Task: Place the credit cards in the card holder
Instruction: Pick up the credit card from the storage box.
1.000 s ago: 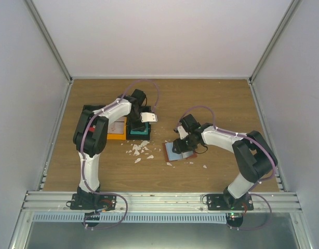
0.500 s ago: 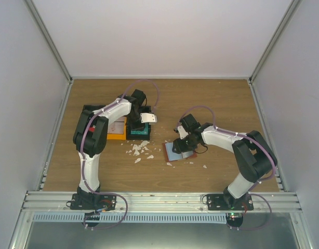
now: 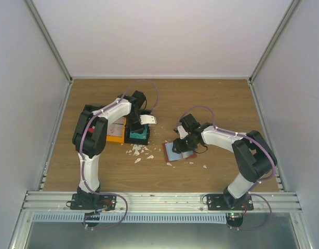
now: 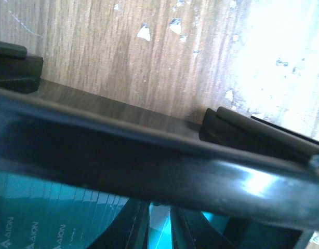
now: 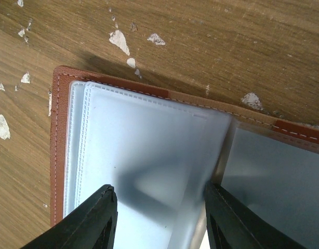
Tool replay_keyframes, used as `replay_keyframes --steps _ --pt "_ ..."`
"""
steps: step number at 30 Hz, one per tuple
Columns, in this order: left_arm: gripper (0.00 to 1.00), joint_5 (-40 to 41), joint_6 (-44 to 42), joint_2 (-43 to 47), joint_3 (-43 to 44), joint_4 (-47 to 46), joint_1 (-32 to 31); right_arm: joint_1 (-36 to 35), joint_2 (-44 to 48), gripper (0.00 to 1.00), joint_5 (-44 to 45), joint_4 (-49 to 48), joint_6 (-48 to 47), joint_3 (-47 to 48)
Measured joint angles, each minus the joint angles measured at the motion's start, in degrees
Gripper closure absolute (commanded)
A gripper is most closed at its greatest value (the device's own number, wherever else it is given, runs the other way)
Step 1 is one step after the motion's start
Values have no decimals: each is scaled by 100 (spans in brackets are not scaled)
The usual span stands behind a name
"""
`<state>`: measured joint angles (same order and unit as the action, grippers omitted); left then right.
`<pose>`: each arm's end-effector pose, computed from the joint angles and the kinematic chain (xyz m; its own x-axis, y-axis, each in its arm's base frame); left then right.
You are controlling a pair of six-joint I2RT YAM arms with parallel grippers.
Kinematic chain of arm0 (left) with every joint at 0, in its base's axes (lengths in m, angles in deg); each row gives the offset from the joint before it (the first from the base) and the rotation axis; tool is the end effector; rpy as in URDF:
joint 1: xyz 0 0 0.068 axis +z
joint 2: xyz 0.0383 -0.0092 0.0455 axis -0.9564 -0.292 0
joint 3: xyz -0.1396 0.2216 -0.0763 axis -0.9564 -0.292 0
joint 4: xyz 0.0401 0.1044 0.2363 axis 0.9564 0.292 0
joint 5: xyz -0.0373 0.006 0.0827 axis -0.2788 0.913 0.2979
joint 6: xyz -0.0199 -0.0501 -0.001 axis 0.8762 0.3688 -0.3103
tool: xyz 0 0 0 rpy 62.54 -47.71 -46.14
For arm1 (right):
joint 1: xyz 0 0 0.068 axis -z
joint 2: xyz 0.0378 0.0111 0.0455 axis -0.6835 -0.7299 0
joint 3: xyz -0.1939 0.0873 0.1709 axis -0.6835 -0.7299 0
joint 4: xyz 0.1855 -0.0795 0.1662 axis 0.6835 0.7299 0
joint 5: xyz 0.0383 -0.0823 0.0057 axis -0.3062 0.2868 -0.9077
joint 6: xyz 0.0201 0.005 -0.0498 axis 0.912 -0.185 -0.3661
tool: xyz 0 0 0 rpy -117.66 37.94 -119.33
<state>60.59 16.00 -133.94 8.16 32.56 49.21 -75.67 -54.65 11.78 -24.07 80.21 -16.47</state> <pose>0.3559 -0.1641 0.1731 -0.2158 0.9578 -0.1900 0.9764 0.2106 -0.0473 0.2432 0.1679 0.1481 -0.9493 -0.2404 -0.2026 -0.3015 0.8786 0.3703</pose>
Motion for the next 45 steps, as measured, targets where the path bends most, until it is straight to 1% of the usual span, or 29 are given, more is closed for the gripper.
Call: replay_keyframes --steps 11,25,27,33,39,45 --pt "88 -20 238 334 -146 164 -63 0 -20 52 0 0 0 22" --pt "87 -107 640 1047 -752 295 -275 0 -22 51 4 -9 -2 22" --pt "86 -111 693 1150 -874 304 -319 0 -22 51 4 -11 -2 22" --pt "78 -120 761 1255 -1182 190 -391 0 -22 51 20 -28 -2 22" --pt "77 -105 745 1255 -1217 125 -396 2 -28 51 66 -138 -4 20" --pt "72 -83 678 1255 -1217 70 -415 2 -37 51 107 -216 -15 20"
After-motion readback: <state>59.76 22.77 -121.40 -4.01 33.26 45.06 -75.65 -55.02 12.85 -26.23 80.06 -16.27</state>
